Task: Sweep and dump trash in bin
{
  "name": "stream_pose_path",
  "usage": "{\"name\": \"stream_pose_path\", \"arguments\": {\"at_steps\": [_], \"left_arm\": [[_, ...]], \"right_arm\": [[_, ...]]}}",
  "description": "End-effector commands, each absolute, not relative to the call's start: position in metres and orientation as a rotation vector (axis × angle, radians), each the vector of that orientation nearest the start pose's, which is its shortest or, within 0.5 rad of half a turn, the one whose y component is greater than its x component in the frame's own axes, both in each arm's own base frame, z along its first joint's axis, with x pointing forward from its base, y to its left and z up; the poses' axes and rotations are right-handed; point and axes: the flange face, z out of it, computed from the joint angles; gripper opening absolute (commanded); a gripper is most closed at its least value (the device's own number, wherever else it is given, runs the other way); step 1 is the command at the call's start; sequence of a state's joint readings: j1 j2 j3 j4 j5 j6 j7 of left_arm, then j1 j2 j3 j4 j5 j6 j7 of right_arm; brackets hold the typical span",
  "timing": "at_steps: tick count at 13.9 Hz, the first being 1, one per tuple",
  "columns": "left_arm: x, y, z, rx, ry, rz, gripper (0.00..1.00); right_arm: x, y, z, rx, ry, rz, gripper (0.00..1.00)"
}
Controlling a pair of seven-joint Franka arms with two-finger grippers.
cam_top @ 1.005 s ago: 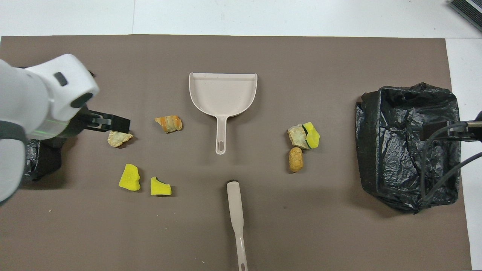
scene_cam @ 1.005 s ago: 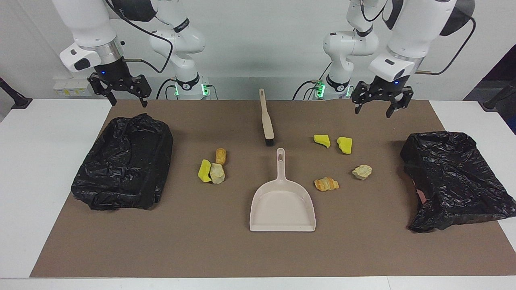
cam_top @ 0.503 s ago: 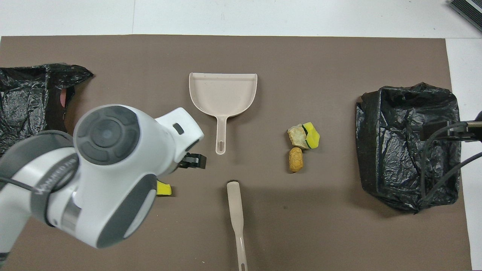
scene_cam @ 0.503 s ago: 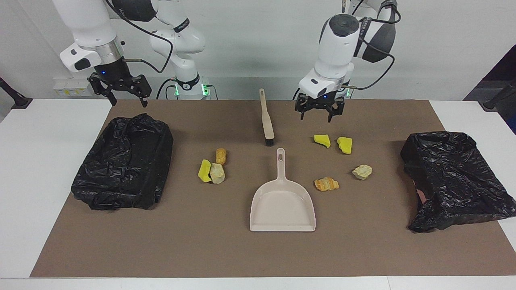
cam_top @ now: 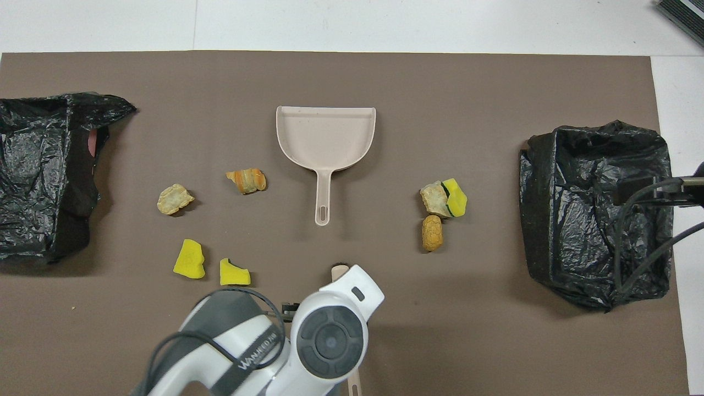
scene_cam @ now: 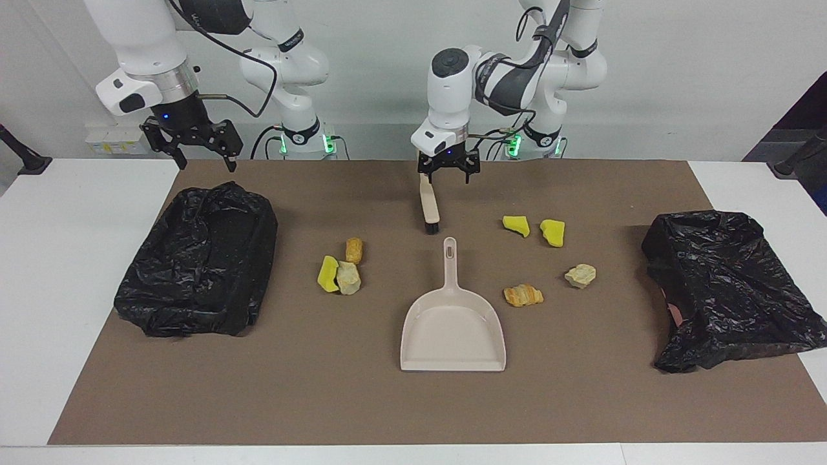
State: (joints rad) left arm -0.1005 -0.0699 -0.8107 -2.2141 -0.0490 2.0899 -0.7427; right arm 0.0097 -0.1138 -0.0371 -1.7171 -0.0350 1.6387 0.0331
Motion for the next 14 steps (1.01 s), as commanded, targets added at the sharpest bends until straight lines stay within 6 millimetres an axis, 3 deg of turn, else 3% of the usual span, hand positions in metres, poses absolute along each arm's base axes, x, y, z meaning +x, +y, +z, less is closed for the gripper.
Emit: {"name": "stream_pose_path", "arguments": {"at_steps": [1,2,4,6,8,10,12,14], "left_arm": [[0.262,-0.412,0.36,-3.108,0.193,0.076,1.0],[0.242,-0.419,0.351,-3.125,0.177,0.101,1.0],[0.225,-0.425,0.341,-3.128,0.172,0.141,0.94],[0.22,-0.426,0.339,-3.138,0.161,0.172,0.83],[0.221,-0.426,0.339,-3.142,0.143,0.189,0.79],[0.221,-0.425,0.338,-3.138,0.147,0.198,0.58],[0.224,-0.423,0.338,-3.134,0.16,0.204,0.24],[0.227,-0.423,0.339,-3.131,0.163,0.22,0.0]], "right_arm": [[0.523,-0.02,0.624,-3.153,0.076,-0.046,1.0],[0.523,-0.02,0.624,-3.153,0.076,-0.043,1.0],[0.523,-0.02,0.624,-3.153,0.076,-0.043,1.0],[0.522,-0.02,0.625,-3.153,0.076,-0.048,1.0],[0.522,-0.02,0.625,-3.153,0.076,-0.048,1.0],[0.522,-0.02,0.625,-3.153,0.076,-0.048,1.0],[0.522,-0.02,0.625,-3.153,0.076,-0.048,1.0],[0.522,-0.02,0.625,-3.153,0.076,-0.048,1.0]]}}
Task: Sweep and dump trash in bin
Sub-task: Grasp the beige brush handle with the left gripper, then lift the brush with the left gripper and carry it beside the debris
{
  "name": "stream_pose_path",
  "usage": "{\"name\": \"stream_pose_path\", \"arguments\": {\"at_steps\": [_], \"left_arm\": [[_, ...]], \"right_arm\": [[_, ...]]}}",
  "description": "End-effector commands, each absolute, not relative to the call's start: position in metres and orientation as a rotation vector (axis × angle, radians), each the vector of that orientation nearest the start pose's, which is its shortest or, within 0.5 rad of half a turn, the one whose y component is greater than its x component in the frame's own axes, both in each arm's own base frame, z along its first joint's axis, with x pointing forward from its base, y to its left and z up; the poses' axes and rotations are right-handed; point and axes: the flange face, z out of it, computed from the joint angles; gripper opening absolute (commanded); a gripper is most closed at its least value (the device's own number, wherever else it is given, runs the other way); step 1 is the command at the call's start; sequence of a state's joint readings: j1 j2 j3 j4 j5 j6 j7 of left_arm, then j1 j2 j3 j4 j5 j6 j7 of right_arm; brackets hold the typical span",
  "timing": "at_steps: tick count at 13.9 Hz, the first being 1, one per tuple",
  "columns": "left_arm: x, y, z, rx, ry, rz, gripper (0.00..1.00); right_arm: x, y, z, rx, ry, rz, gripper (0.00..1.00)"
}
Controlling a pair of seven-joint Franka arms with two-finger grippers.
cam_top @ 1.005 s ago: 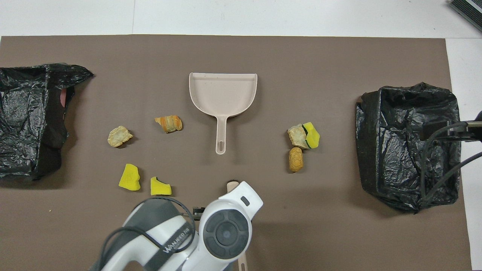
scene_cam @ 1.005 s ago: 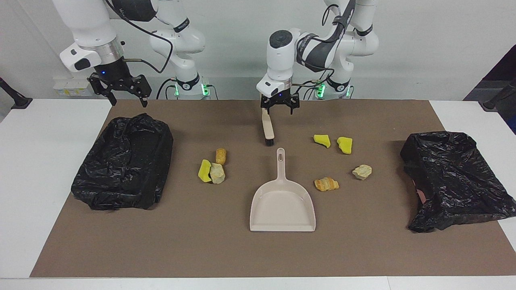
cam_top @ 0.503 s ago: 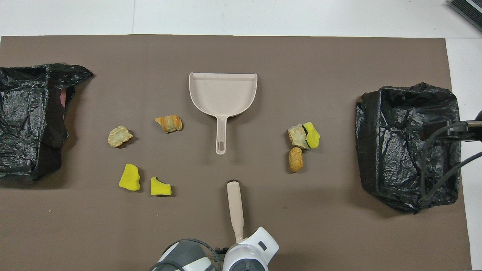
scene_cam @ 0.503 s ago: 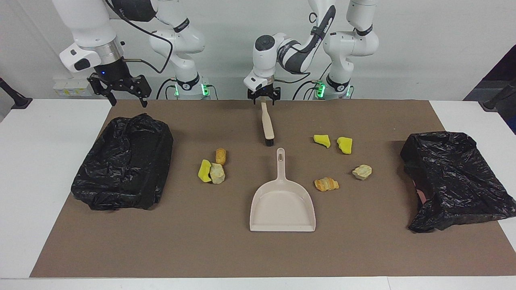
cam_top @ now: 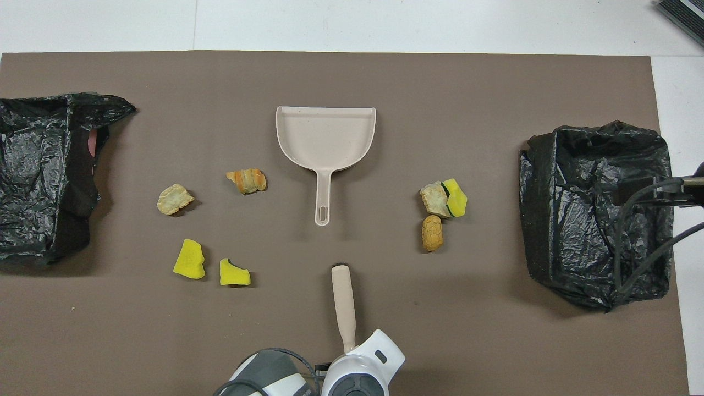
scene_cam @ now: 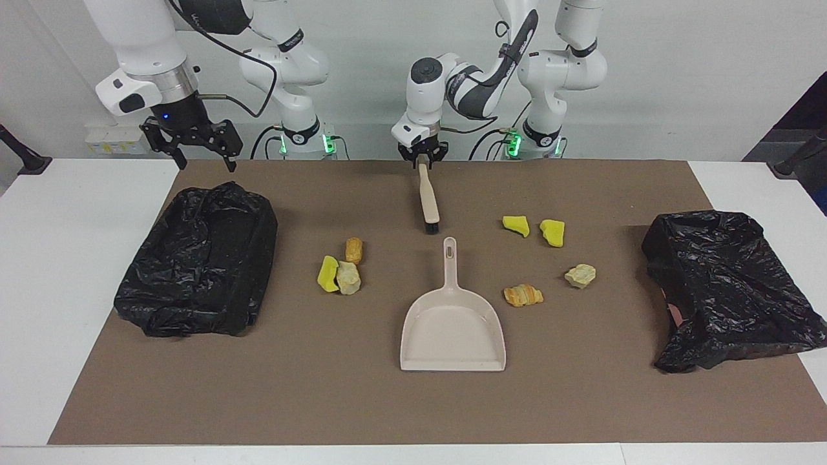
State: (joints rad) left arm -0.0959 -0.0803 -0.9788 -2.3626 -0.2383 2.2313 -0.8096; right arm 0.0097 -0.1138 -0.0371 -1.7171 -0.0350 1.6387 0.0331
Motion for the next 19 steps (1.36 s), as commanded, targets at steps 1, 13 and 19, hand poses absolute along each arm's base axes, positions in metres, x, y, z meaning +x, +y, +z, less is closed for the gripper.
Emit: {"name": "stream_pose_path", "arguments": {"at_steps": [1,13,19], "left_arm": [[0.229,-0.421,0.339,-3.117,0.157,0.247,0.0],[0.363,-0.282,0.409,-3.008,0.22,0.287,0.0],[0.453,-0.166,0.417,-2.987,0.275,0.224,0.0]], "right_arm": [[0.522,-0.02,0.625,-3.153,0.076,-0.048,1.0],[0.522,-0.02,0.625,-3.153,0.076,-0.048,1.0],[0.523,-0.02,0.624,-3.153,0.076,-0.046,1.0]]}}
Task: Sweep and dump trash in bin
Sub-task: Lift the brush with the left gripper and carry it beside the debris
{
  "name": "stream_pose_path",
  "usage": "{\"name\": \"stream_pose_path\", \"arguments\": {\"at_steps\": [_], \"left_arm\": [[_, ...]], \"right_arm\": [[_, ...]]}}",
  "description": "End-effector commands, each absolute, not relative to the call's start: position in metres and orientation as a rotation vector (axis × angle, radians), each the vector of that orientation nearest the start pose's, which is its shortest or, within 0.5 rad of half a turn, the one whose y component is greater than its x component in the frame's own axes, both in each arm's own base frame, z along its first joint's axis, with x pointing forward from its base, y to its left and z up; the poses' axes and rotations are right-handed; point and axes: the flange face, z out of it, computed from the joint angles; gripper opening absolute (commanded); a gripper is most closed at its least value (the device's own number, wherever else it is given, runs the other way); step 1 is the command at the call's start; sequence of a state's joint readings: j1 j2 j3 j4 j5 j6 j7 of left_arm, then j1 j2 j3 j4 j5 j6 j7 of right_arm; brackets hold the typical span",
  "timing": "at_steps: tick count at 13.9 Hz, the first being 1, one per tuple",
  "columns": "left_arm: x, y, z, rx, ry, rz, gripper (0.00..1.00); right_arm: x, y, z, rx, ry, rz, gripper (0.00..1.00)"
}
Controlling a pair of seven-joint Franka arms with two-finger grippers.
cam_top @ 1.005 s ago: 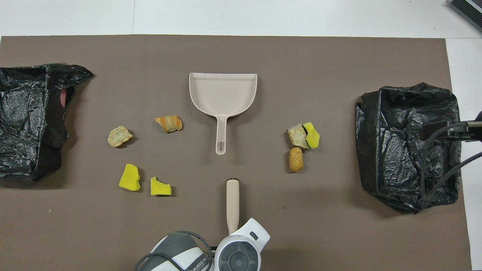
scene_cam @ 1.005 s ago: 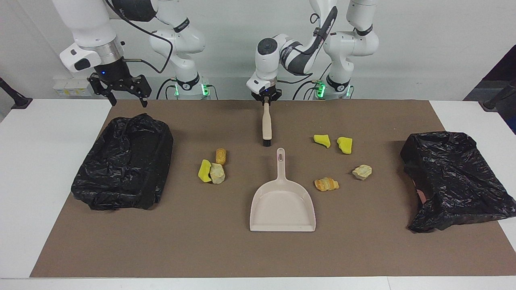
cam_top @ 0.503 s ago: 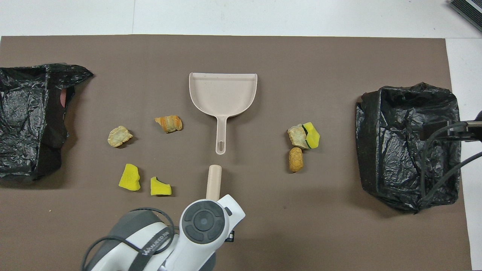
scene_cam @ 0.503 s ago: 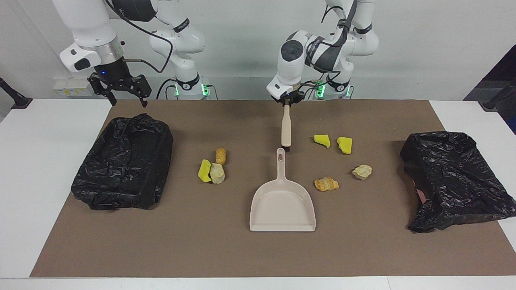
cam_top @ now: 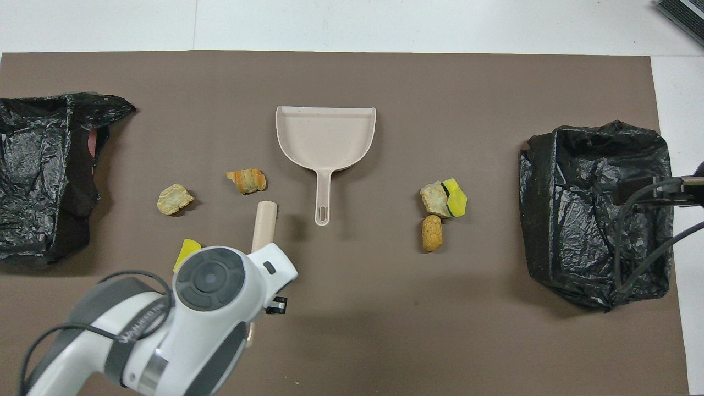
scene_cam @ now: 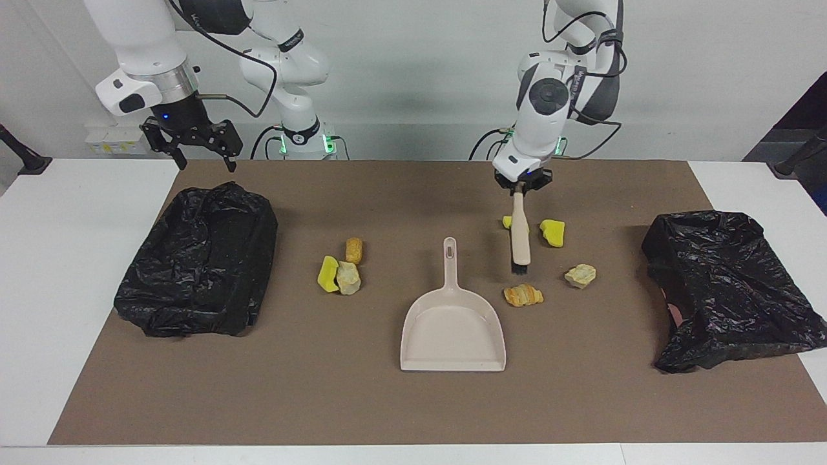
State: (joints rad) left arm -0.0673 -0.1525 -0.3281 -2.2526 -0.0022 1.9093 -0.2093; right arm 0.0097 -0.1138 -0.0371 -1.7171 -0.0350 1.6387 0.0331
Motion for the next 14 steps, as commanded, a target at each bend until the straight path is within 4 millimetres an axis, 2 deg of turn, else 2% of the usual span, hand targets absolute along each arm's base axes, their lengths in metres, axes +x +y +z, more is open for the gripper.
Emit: {"name": "stream_pose_path", "arguments": {"at_steps": [1,2,4,8,11,13,14], "left_arm": [[0.464,-0.137,0.423,-2.98,0.262,0.21,0.0],[0.47,-0.115,0.423,-2.986,0.282,0.222,0.0],[0.48,-0.069,0.422,-3.016,0.194,0.219,0.0],[0.485,-0.018,0.416,-3.049,0.157,0.199,0.0],[0.483,-0.008,0.379,-3.054,0.136,0.225,0.0],[0.477,-0.007,0.371,-3.052,0.13,0.248,0.0],[0.474,-0.012,0.367,-3.049,0.139,0.261,0.0]], "right_arm": [[0.523,-0.02,0.625,-3.153,0.076,-0.05,1.0],[0.522,-0.02,0.625,-3.153,0.076,-0.048,1.0],[0.522,-0.02,0.625,-3.153,0.076,-0.048,1.0],[0.522,-0.02,0.625,-3.153,0.076,-0.048,1.0],[0.523,-0.02,0.624,-3.153,0.076,-0.046,1.0],[0.523,-0.02,0.624,-3.153,0.076,-0.046,1.0],[0.522,-0.02,0.625,-3.153,0.076,-0.048,1.0]]}}
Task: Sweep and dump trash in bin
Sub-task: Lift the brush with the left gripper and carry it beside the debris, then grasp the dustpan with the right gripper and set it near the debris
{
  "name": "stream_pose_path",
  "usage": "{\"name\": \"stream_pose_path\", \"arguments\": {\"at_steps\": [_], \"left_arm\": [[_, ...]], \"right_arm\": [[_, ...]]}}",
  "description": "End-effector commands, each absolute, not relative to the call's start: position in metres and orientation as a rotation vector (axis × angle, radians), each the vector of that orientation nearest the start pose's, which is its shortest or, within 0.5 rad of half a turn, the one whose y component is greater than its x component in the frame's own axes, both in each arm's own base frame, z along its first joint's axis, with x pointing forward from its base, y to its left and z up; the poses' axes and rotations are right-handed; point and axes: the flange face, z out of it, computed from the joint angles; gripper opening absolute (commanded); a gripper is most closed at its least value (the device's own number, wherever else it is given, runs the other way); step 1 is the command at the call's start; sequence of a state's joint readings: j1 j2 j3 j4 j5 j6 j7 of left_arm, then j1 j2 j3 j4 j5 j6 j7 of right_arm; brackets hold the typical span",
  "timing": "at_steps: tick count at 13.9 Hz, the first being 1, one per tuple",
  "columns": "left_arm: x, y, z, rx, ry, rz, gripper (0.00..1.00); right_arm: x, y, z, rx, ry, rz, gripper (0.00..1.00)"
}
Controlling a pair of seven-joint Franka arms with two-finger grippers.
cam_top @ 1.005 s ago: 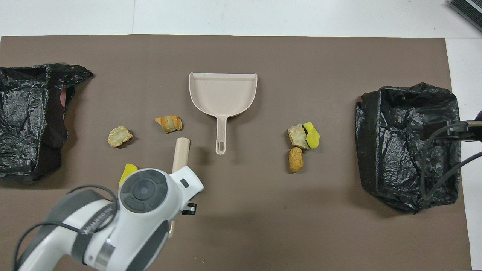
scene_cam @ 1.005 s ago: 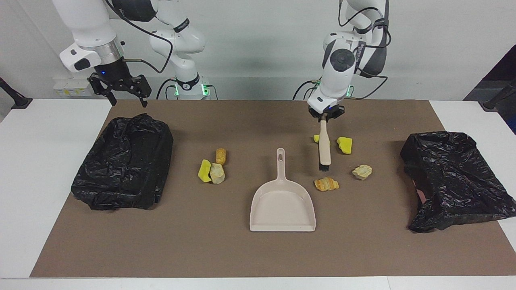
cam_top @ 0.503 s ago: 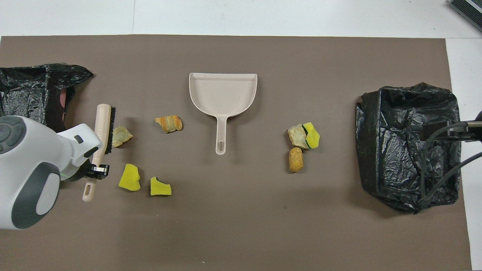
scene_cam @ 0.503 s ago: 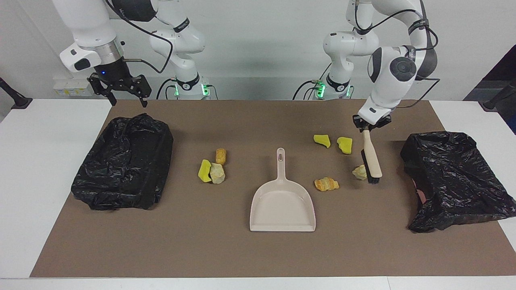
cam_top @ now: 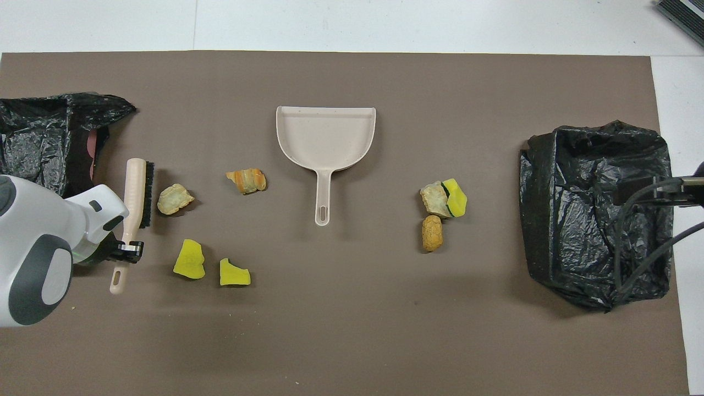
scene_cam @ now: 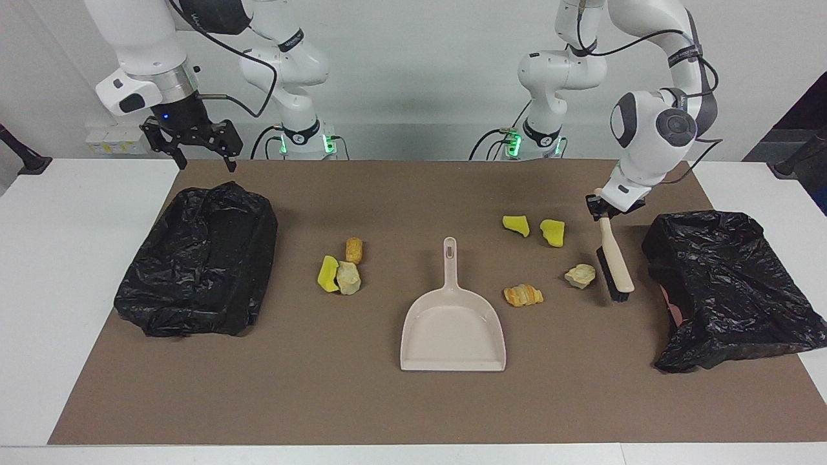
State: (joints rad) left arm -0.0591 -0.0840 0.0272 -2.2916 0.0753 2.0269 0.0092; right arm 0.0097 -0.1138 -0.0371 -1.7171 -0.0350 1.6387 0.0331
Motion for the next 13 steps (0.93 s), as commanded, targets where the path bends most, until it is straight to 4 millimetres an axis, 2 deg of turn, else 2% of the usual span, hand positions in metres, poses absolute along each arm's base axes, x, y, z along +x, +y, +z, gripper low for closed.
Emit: {"name": "stream_pose_path", "arguments": {"at_steps": [1,4,6,8,10,12,13], "left_arm": [[0.472,-0.018,0.362,-3.046,0.14,0.271,0.0],[0.468,-0.058,0.362,-3.032,0.159,0.266,0.0],[0.461,-0.081,0.359,-3.03,0.206,0.28,0.0],[0.458,-0.104,0.36,-3.025,0.243,0.261,0.0],[0.456,-0.123,0.366,-3.014,0.26,0.254,0.0],[0.459,-0.122,0.375,-3.013,0.163,0.255,0.0],[0.458,-0.118,0.383,-3.01,0.07,0.259,0.0]], "right_arm": [[0.522,-0.02,0.625,-3.153,0.076,-0.043,1.0],[0.519,-0.018,0.623,-3.154,0.062,0.003,1.0],[0.516,0.005,0.624,-3.156,-0.043,0.0,1.0],[0.516,0.046,0.617,-3.165,-0.11,0.0,1.0],[0.529,0.104,0.592,-3.165,0.007,0.01,1.0],[0.54,0.17,0.558,-3.154,0.113,0.02,1.0],[0.545,0.194,0.541,-3.142,0.168,0.023,1.0]]}}
